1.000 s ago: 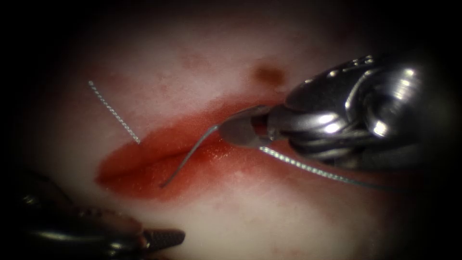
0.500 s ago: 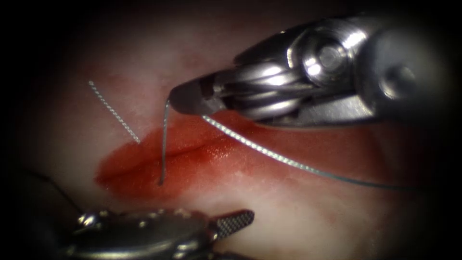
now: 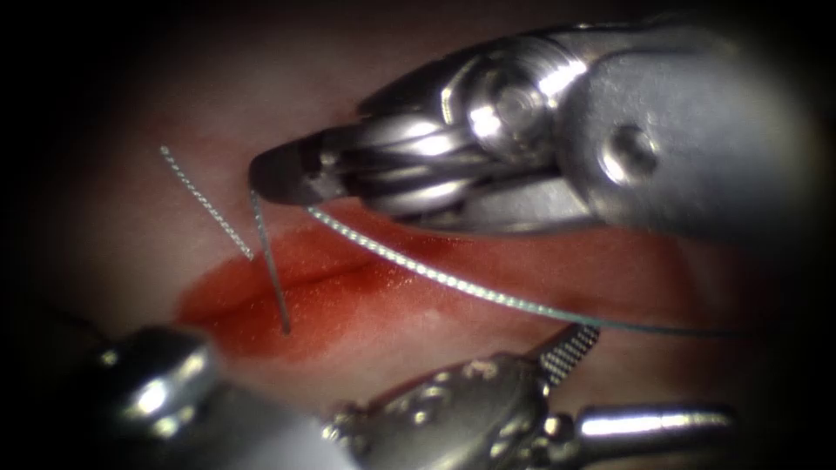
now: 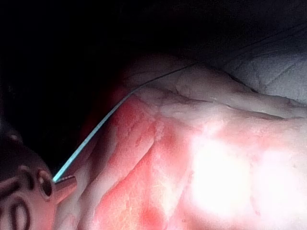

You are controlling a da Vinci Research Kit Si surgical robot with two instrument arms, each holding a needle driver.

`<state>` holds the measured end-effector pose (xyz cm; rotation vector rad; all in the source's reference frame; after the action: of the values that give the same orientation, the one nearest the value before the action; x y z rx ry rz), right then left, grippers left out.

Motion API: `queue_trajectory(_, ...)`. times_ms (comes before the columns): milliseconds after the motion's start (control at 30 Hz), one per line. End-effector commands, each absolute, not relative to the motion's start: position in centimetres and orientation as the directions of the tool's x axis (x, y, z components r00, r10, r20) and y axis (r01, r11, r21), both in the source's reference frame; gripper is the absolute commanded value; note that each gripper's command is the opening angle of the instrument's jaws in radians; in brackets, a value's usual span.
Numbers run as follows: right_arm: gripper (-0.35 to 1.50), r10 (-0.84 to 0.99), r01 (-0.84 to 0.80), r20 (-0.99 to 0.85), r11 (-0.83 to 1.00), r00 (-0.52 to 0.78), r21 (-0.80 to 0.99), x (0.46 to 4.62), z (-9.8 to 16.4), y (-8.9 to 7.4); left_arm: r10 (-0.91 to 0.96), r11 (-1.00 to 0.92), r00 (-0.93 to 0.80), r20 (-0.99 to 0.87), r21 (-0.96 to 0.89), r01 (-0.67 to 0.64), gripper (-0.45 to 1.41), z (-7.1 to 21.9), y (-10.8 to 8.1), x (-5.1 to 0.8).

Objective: Wound Closure
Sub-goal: With the left gripper, grab a long length of suture.

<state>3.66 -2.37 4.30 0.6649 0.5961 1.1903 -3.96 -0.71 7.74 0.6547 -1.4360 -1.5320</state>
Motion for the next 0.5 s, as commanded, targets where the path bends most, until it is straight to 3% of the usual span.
queue_trajectory(33,-0.35,0.961,-0.625,-0.076,0.233,0.267,0.745,3.78,4.24,-2.27,-0.859,0.083,-0.468,0.207,0.959,0.271,0.83,7.72,-0.6,-3.96)
queue_trajectory(367,-0.35,0.957,-0.617,-0.08,0.242,0.277,0.749,3.79,4.25,-2.28,-0.806,0.049,-0.535,0.253,0.93,0.365,0.71,7.79,-0.52,-3.67)
queue_trajectory(400,-0.35,0.957,-0.616,-0.081,0.243,0.279,0.749,3.79,4.25,-2.28,-0.806,0.057,-0.532,0.261,0.928,0.369,0.64,7.8,-0.52,-3.67)
queue_trajectory(500,-0.35,0.956,-0.612,-0.082,0.246,0.283,0.751,3.79,4.25,-2.29,-0.829,0.025,-0.52,0.206,0.943,0.333,0.2,7.83,-0.53,-3.67)
